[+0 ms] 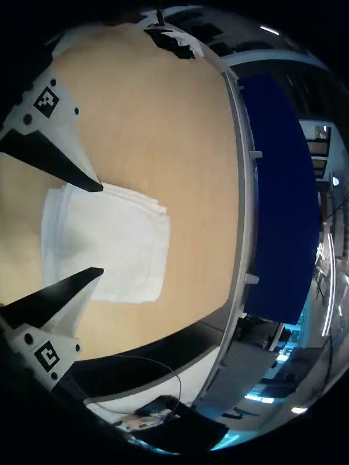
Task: Fold towel
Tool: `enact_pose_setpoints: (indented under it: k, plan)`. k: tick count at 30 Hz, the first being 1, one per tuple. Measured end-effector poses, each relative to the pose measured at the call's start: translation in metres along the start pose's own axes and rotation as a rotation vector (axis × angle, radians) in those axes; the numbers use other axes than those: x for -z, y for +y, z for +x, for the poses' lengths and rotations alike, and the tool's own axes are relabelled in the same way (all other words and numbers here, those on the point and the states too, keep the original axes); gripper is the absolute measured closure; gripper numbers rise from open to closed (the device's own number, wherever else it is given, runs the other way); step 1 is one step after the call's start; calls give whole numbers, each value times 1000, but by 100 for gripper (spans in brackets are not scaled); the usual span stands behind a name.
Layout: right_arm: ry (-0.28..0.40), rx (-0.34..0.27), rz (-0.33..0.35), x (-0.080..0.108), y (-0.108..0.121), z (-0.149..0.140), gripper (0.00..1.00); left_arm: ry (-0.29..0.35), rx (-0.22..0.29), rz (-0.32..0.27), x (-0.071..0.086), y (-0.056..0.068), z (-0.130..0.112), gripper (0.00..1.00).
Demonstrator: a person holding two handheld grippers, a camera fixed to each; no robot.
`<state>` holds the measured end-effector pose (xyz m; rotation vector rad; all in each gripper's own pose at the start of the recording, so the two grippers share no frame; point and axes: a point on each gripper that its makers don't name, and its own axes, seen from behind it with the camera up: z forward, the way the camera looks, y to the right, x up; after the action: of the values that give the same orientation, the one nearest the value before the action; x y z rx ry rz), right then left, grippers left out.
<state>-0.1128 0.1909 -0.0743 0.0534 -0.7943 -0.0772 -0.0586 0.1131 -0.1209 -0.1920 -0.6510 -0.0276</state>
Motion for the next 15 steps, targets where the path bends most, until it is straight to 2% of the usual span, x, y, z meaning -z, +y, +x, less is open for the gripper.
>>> enact_pose_setpoints:
  k: [6,15]
  plan:
    - [52,-11,-17,6,-2,14,0,5,0,2,1,-2,2,7]
    - [261,-46,-56,19,-8,62,0,15,5,3,1,-5,5,7]
